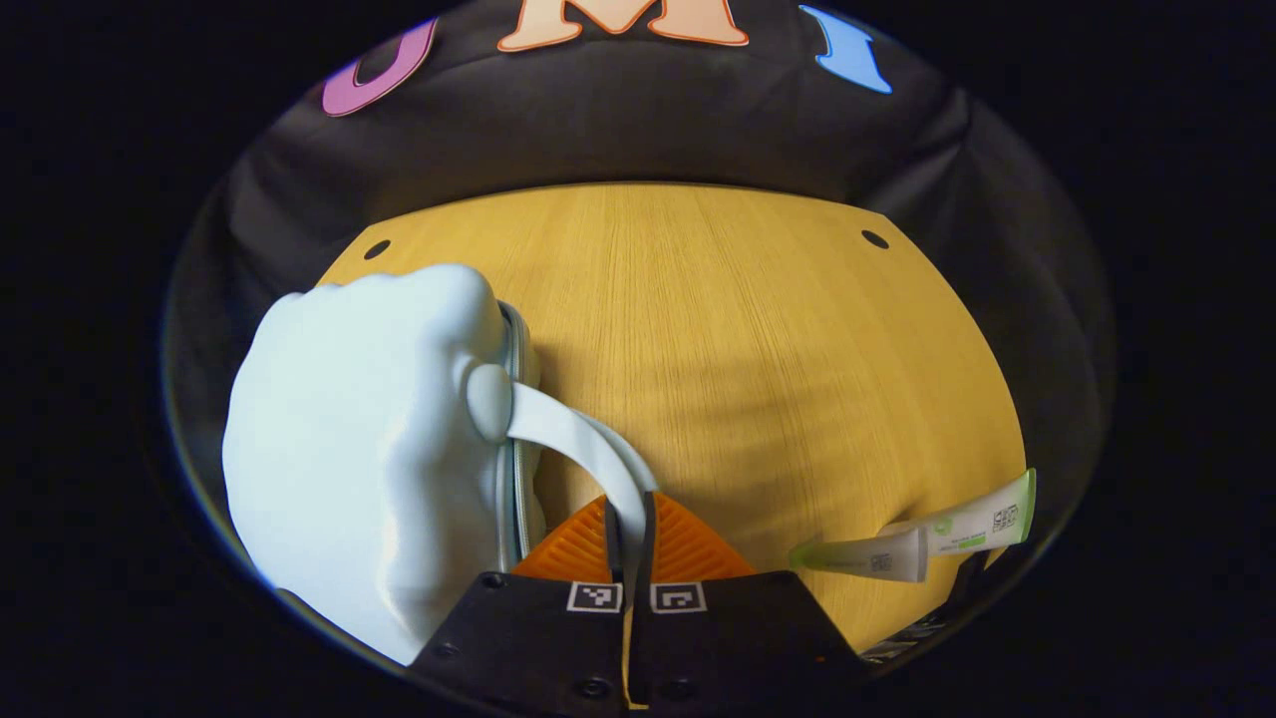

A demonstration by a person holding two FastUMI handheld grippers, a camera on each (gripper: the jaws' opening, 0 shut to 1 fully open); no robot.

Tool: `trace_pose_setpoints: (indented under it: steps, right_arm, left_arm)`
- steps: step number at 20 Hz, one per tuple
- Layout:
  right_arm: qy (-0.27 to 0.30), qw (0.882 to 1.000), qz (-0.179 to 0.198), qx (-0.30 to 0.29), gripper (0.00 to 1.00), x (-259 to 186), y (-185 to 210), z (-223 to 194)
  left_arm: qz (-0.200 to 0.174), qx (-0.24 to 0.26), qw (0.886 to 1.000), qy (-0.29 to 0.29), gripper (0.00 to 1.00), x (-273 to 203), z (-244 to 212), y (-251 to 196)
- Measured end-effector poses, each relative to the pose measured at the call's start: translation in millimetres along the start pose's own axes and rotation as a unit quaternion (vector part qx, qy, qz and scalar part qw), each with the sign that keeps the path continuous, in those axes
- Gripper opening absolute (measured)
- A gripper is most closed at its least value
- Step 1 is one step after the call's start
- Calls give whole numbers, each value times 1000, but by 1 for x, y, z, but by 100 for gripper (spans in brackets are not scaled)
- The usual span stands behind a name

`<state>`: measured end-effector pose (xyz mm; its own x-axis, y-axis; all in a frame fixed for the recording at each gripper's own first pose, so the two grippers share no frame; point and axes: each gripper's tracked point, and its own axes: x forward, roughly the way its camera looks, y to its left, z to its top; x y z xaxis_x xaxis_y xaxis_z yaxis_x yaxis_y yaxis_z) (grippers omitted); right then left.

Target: First open the suitcase, pack the skin care products into it, and then close the suitcase.

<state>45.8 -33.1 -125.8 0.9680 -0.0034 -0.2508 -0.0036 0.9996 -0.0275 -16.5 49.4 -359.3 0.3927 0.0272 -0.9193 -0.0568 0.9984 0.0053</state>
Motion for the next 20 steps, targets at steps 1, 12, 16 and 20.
trace_pose_setpoints:
  steps: [1, 12, 16, 20]
  right_arm:
    - [2, 1000, 2, 2, 99, 0, 1, -2]
    - [0, 999, 28, 30, 100, 0, 13, -7]
    - [-2, 999, 36, 38, 99, 1, 17, -9]
    - [2, 998, 45, 50, 99, 6, 21, -13]
  left_arm:
    - [-1, 0, 1000, -5, 0, -3, 4, -3]
    - [-8, 12, 999, -37, 0, -56, 34, -8]
    - [-17, 7, 998, -52, 0, -81, 47, -1]
    - [-14, -4, 998, -69, 0, -111, 68, 22]
